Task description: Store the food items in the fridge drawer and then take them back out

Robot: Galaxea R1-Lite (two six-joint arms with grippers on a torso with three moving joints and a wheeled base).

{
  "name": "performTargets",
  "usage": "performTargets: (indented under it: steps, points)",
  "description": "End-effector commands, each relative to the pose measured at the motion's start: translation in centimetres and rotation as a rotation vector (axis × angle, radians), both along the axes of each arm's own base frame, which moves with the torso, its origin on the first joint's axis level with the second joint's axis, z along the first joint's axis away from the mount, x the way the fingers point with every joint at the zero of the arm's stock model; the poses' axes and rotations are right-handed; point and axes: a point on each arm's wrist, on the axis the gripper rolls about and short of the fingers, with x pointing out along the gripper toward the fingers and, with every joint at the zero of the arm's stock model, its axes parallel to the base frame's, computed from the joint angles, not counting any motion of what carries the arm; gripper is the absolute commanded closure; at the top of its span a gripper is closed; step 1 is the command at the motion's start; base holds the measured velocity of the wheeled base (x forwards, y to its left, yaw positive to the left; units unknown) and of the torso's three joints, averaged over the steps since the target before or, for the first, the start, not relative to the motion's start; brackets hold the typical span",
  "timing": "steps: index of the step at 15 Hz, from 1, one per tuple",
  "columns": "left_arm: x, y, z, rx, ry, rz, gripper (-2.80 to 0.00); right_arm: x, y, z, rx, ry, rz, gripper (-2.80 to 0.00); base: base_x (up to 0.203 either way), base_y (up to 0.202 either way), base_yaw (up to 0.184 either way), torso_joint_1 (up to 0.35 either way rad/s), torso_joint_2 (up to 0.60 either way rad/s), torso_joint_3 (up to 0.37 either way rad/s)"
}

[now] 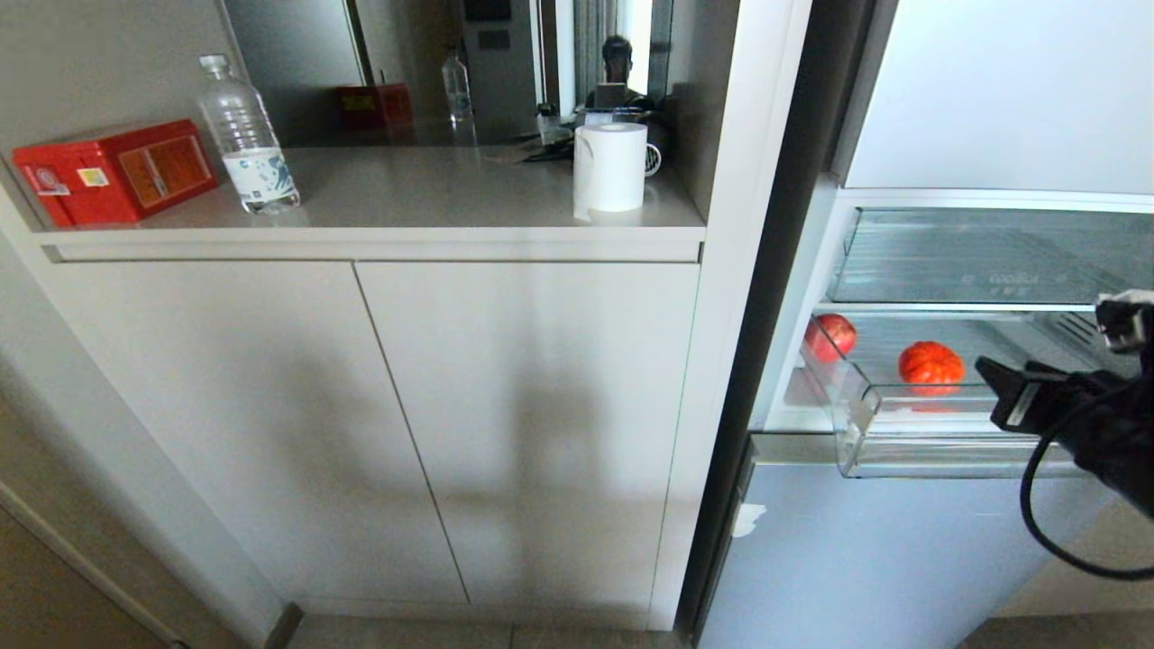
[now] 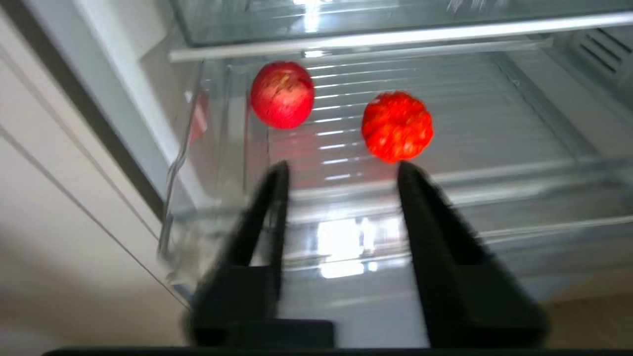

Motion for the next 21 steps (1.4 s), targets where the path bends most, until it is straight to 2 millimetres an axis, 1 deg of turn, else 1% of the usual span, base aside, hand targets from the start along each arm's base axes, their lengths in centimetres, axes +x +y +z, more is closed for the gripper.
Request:
performTargets:
  steps: [1, 2, 3, 5, 6, 8, 10, 12, 15, 16, 17, 21]
  points:
    - [0.0, 0.0, 0.0, 0.0, 0.001, 0.0, 0.0, 1.4, -0.7, 2.7, 0.014, 0.115, -0.002, 0.0, 0.0, 0.0, 0.0, 0.0, 0.0, 0.0]
    - [0.0, 0.0, 0.0, 0.0, 0.001, 0.0, 0.0, 2.4, -1.0, 3.6, 0.021, 0.145, 0.006, 0.0, 0.0, 0.0, 0.0, 0.0, 0.0, 0.0]
    - [0.0, 0.0, 0.0, 0.0, 0.001, 0.0, 0.0, 3.6, -1.4, 4.0, 0.031, 0.185, 0.009, 0.0, 0.0, 0.0, 0.0, 0.0, 0.0, 0.0]
    - [0.0, 0.0, 0.0, 0.0, 0.001, 0.0, 0.0, 6.7, -2.4, 2.9, 0.045, 0.268, 0.0, 0.0, 0.0, 0.0, 0.0, 0.0, 0.0, 0.0]
    - [0.0, 0.0, 0.0, 0.0, 0.001, 0.0, 0.0, 8.2, -3.0, 2.7, 0.049, 0.295, -0.006, 0.0, 0.0, 0.0, 0.0, 0.0, 0.0, 0.0]
    - [0.0, 0.0, 0.0, 0.0, 0.001, 0.0, 0.0, 10.0, -3.8, 2.4, 0.066, 0.391, -0.017, 0.0, 0.0, 0.0, 0.0, 0.0, 0.0, 0.0]
    - [0.0, 0.0, 0.0, 0.0, 0.001, 0.0, 0.0, 11.4, -4.7, 1.4, 0.08, 0.488, -0.03, 0.0, 0.0, 0.0, 0.0, 0.0, 0.0, 0.0]
    - [0.0, 0.0, 0.0, 0.0, 0.001, 0.0, 0.0, 12.7, -5.2, 0.6, 0.082, 0.53, -0.033, 0.0, 0.0, 0.0, 0.0, 0.0, 0.0, 0.0]
    - [0.0, 0.0, 0.0, 0.0, 0.001, 0.0, 0.0, 14.0, -5.8, -0.7, 0.097, 0.628, -0.038, 0.0, 0.0, 0.0, 0.0, 0.0, 0.0, 0.0]
    - [0.0, 0.0, 0.0, 0.0, 0.001, 0.0, 0.0, 14.1, -6.0, -1.0, 0.102, 0.663, -0.042, 0.0, 0.0, 0.0, 0.0, 0.0, 0.0, 0.0]
    - [0.0, 0.0, 0.0, 0.0, 0.001, 0.0, 0.0, 13.8, -6.1, -1.0, 0.108, 0.688, -0.045, 0.0, 0.0, 0.0, 0.0, 0.0, 0.0, 0.0]
    - [0.0, 0.0, 0.0, 0.0, 0.001, 0.0, 0.0, 12.2, -6.6, 0.4, 0.122, 0.711, -0.065, 0.0, 0.0, 0.0, 0.0, 0.0, 0.0, 0.0]
